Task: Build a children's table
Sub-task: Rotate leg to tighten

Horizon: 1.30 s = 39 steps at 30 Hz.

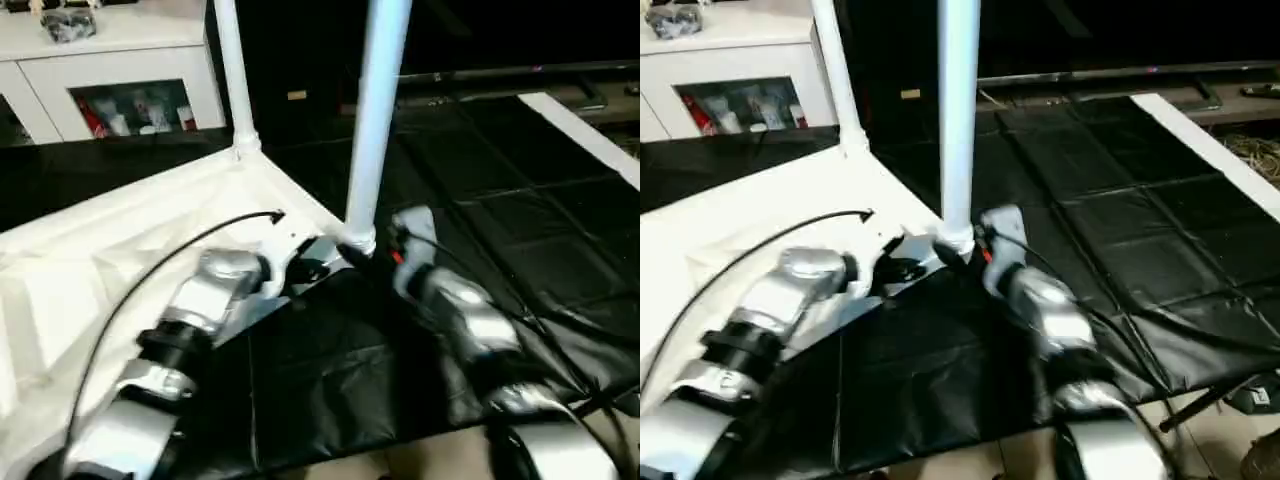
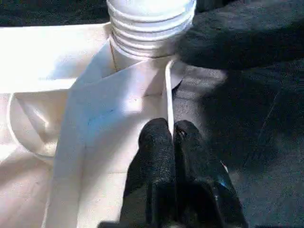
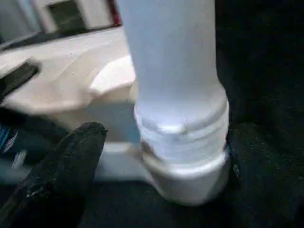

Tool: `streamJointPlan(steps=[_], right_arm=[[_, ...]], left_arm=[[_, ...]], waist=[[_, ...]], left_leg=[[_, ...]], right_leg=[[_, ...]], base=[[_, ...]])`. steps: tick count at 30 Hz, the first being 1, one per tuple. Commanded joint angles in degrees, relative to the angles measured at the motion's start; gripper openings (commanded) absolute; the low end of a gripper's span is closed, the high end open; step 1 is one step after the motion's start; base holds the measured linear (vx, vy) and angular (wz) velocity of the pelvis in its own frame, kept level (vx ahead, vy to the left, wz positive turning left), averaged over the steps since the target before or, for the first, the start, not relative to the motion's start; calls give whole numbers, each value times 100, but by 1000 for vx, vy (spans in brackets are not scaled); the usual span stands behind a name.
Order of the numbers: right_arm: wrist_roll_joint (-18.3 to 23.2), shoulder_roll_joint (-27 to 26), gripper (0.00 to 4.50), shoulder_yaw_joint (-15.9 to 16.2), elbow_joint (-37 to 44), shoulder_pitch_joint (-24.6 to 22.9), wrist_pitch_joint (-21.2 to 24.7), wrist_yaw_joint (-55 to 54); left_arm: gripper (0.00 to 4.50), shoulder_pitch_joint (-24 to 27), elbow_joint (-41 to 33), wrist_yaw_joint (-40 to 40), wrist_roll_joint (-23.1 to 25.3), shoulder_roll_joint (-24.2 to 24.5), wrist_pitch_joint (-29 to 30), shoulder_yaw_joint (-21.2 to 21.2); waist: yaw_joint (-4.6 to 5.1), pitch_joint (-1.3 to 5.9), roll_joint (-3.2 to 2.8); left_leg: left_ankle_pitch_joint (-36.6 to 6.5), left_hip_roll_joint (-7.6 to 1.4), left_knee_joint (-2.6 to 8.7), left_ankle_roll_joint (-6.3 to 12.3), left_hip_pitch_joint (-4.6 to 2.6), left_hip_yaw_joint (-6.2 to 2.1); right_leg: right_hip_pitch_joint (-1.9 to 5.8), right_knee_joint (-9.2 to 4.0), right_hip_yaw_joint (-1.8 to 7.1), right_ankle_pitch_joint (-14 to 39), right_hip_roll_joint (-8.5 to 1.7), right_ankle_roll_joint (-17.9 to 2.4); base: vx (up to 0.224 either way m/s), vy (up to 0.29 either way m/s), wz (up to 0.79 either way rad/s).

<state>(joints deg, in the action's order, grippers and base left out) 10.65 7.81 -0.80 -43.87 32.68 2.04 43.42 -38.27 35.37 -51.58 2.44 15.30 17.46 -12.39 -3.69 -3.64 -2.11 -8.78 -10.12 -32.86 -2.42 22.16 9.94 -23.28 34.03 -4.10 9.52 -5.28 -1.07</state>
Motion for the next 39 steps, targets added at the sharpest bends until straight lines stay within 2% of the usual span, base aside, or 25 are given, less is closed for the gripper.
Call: streamJointPlan(steps=[1,3,4,5,7,9,10,14,16,20,21,24,27,32,37,39], right_arm=[[-31,393,445,201,465,-144,8,775],[-29,491,445,222,541,-172,8,927],[-41,826,445,306,673,-194,-44,1468],[-44,964,445,348,715,-191,-52,1722],[-60,1275,445,529,823,-154,-39,2331],[-62,1354,445,597,857,-135,-22,2478],[-101,1500,445,763,907,-69,-30,2775],[-198,1616,445,1076,973,43,-45,3294],[-275,1627,445,1252,973,95,-89,3567],[-469,1521,445,1496,759,232,-330,3704],[-475,1477,445,1522,675,275,-352,3704],[-455,1399,445,1540,559,339,-356,3737],[-408,1322,415,1543,456,400,-317,3812],[-401,1238,376,1559,344,440,-350,3887],[-384,1183,331,1549,263,461,-404,3925],[-372,1154,331,1533,225,470,-436,3945]], left_arm=[[0,-32,-85,-694,-34,236,-434,-158],[0,-29,-80,-807,-40,290,-495,-187],[0,-35,-27,-1172,14,471,-710,-338],[0,-43,8,-1342,41,545,-820,-411],[0,-75,93,-1819,45,694,-1069,-554],[0,-88,119,-1964,32,732,-1145,-591],[0,-112,127,-2269,-16,799,-1226,-658],[0,-154,158,-2674,29,912,-1426,-847],[0,-167,193,-2829,68,954,-1567,-938],[0,-143,203,-3058,122,981,-1732,-1038],[0,-120,167,-3121,129,995,-1761,-1075],[0,-76,91,-3229,133,1030,-1796,-1142],[0,-39,21,-3311,131,1063,-1828,-1197],[0,-22,21,-3345,166,1081,-1904,-1206],[0,-4,15,-3351,167,1089,-1923,-1208],[0,5,8,-3351,152,1101,-1927,-1221]], waist=[[-68,455,-67],[-113,452,-51],[-138,452,-87],[-172,446,-51],[-226,435,-89],[-250,430,-88],[-256,433,-83],[-306,432,-64],[-316,432,-61],[-338,434,-62],[-348,438,-21],[-383,443,-32],[-410,450,-45],[-412,460,-30],[-411,454,-33],[-413,451,-30]], left_leg=[[-1633,-258,353,332,-103,-67],[-1648,-272,353,314,-113,-58],[-1668,-270,351,301,-121,-61],[-1714,-279,350,301,-126,-53],[-1778,-287,353,276,-139,-57],[-1854,-296,364,237,-146,-60],[-1887,-294,364,223,-150,-60],[-1978,-304,368,172,-173,-59],[-1985,-303,370,177,-161,-64],[-1999,-315,380,105,-165,-72],[-1945,-318,379,116,-158,-73],[-1890,-325,378,141,-161,-75],[-1834,-335,378,136,-175,-69],[-1742,-319,368,166,-146,-67],[-1803,-323,373,140,-153,-68],[-1810,-322,373,136,-158,-66]], right_leg=[[331,-394,205,1024,-304,-1326],[317,-388,213,1108,-304,-1335],[312,-384,210,1139,-306,-1343],[309,-400,214,1201,-303,-1320],[295,-393,220,1260,-313,-1357],[288,-399,221,1340,-318,-1361],[290,-402,218,1362,-317,-1367],[273,-391,231,1394,-326,-1418],[280,-389,233,1456,-332,-1401],[272,-385,238,1517,-345,-1387],[278,-370,239,1501,-354,-1403],[274,-369,245,1538,-365,-1388],[259,-349,245,1383,-347,-1415],[287,-320,241,1212,-353,-1444],[282,-339,241,1391,-355,-1401],[277,-343,244,1419,-356,-1392]], base=[[0,0,0],[0,0,0],[0,0,0],[0,0,0],[0,0,0],[0,0,0],[0,0,0],[0,0,0],[0,0,0],[0,0,0],[0,0,0],[0,0,0],[0,0,0],[0,0,0],[0,0,0],[0,0,0]])
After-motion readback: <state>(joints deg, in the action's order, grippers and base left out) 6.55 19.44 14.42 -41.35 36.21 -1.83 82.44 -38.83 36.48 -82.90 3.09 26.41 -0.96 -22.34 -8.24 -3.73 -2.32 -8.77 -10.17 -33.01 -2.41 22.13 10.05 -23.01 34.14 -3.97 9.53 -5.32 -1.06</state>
